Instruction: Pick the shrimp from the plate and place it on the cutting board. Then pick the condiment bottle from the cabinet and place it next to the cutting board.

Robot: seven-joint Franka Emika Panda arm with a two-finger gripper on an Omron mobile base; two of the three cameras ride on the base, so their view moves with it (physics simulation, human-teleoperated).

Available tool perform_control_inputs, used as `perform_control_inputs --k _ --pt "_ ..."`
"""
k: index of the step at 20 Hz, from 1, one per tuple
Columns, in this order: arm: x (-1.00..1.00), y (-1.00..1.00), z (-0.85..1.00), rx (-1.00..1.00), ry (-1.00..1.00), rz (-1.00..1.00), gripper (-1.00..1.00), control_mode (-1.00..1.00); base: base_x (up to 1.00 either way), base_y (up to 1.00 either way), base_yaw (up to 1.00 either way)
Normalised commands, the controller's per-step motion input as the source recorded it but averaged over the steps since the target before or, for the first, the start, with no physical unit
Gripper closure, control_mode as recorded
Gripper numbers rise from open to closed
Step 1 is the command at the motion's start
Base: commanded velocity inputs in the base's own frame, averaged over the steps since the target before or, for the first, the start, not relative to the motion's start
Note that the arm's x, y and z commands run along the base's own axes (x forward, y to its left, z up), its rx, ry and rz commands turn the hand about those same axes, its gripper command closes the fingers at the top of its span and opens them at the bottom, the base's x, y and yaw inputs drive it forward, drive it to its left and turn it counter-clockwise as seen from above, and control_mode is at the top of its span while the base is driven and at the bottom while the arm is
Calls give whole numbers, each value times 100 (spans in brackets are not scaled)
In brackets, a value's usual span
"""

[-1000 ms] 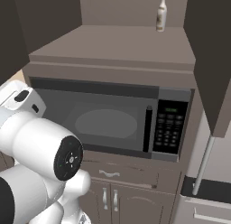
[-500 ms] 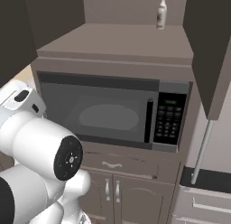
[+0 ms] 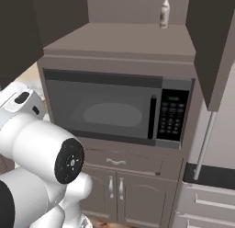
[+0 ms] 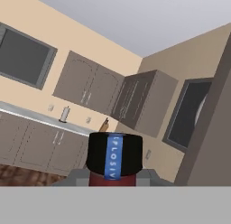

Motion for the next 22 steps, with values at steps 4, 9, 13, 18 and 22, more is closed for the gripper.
perform_control_inputs --k 4,9,13,18,22 --pt "0 0 0 0 0 0 100 100 -35 10 0" --pt "0 0 0 0 0 0 100 100 -31 13 0" --pt "0 0 0 0 0 0 100 100 -13 26 0" --pt "0 0 0 0 0 0 100 100 -1 43 0" --pt "0 0 0 0 0 0 100 100 0 52 0"
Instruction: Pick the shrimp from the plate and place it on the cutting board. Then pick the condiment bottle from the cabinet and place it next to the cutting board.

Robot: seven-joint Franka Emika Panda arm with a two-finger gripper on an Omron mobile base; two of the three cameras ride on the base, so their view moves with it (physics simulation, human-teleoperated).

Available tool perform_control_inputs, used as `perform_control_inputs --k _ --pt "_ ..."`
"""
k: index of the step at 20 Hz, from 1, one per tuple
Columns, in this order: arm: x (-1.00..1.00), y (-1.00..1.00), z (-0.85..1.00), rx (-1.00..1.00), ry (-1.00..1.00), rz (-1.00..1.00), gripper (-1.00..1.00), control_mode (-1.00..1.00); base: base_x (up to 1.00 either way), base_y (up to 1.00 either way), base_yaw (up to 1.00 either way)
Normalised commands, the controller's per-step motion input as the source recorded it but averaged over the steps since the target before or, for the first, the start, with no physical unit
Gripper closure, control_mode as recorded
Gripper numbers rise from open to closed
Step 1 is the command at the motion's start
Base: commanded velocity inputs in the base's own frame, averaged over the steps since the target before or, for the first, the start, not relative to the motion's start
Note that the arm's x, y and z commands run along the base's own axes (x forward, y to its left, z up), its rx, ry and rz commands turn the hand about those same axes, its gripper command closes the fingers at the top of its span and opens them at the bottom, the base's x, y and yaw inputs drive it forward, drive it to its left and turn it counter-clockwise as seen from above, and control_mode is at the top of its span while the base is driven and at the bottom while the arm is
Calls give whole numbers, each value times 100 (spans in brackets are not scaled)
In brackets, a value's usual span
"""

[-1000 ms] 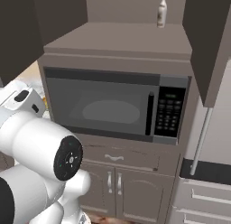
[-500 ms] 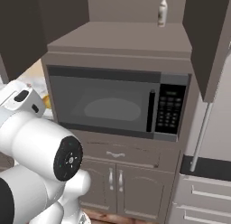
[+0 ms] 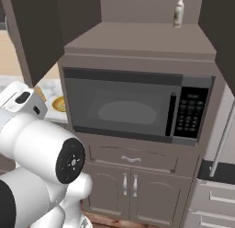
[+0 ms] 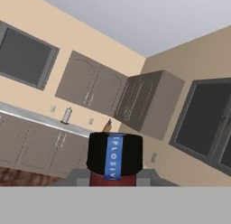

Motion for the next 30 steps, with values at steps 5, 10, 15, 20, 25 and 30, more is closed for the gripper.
perform_control_inputs --k 5,10,15,20,25,30 --pt "0 0 0 0 0 0 100 100 -1 52 0" --pt "0 0 0 0 0 0 100 100 -1 53 0" --pt "0 0 0 0 0 0 100 100 0 53 0" --pt "0 0 0 0 0 0 100 100 0 51 0" --pt "0 0 0 0 0 0 100 100 0 50 0" --pt "0 0 0 0 0 0 100 100 0 50 0"
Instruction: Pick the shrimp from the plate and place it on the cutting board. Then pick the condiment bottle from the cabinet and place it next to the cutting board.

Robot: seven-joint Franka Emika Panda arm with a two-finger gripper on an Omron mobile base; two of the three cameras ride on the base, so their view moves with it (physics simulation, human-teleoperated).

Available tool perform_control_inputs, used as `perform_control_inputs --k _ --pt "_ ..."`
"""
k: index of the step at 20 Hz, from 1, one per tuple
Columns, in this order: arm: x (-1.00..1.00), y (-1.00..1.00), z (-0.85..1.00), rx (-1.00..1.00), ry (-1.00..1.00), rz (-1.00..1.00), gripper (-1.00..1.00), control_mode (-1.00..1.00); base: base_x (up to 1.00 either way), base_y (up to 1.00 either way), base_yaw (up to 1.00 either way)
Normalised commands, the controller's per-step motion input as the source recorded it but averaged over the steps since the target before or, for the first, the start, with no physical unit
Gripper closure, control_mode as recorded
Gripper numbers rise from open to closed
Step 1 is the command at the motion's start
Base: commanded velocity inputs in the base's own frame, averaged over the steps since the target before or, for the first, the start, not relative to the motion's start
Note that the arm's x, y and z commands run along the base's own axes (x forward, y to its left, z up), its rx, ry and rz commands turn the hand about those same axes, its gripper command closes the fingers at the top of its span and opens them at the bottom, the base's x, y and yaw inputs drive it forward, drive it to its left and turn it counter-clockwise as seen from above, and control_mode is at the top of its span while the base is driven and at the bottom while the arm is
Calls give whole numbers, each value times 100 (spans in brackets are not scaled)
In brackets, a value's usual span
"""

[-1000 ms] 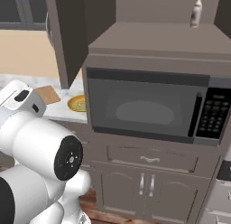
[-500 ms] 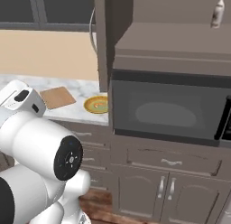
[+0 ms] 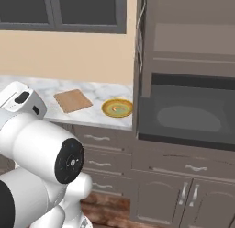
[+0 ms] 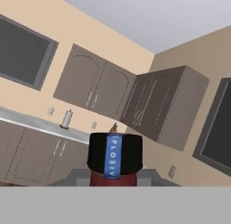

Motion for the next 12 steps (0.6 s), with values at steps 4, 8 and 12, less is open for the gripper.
perform_control_inputs --k 4,8,12 --pt "0 0 0 0 0 0 100 100 0 49 0" --pt "0 0 0 0 0 0 100 100 0 49 0" --pt "0 0 0 0 0 0 100 100 0 47 0"
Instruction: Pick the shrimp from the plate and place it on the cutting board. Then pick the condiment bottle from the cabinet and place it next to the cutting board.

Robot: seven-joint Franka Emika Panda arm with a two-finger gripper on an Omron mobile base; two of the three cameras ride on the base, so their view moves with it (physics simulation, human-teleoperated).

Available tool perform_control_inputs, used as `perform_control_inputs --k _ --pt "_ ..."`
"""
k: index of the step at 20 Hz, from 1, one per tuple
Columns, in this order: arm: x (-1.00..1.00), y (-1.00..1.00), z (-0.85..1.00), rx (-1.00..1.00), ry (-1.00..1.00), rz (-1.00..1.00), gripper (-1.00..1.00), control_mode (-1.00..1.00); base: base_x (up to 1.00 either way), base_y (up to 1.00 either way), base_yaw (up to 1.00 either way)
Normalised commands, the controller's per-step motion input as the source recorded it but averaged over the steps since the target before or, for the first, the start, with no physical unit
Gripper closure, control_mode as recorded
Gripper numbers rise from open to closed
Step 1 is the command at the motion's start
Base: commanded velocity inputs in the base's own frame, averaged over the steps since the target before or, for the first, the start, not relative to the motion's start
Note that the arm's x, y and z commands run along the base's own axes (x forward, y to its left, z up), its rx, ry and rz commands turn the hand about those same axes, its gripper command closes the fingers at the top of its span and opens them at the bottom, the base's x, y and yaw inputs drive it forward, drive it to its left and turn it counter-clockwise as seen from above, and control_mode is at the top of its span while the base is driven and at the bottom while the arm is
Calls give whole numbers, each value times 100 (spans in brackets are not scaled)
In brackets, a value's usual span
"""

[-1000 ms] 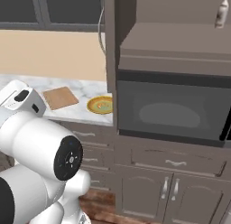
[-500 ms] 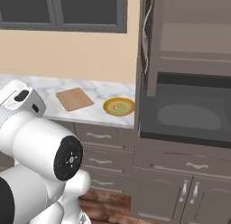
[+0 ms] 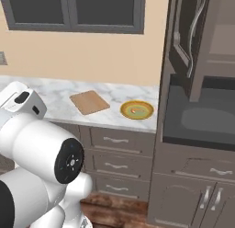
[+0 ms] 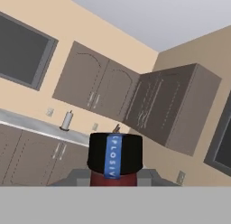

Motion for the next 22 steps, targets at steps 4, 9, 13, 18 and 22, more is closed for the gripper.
perform_control_inputs --k 4,9,13,18,22 --pt "0 0 0 0 0 0 100 100 0 41 0" --pt "0 0 0 0 0 0 100 100 0 38 0" --pt "0 0 0 0 0 0 100 100 0 43 0" --pt "0 0 0 0 0 0 100 100 0 47 0" --pt "0 0 0 0 0 0 100 100 0 47 0"
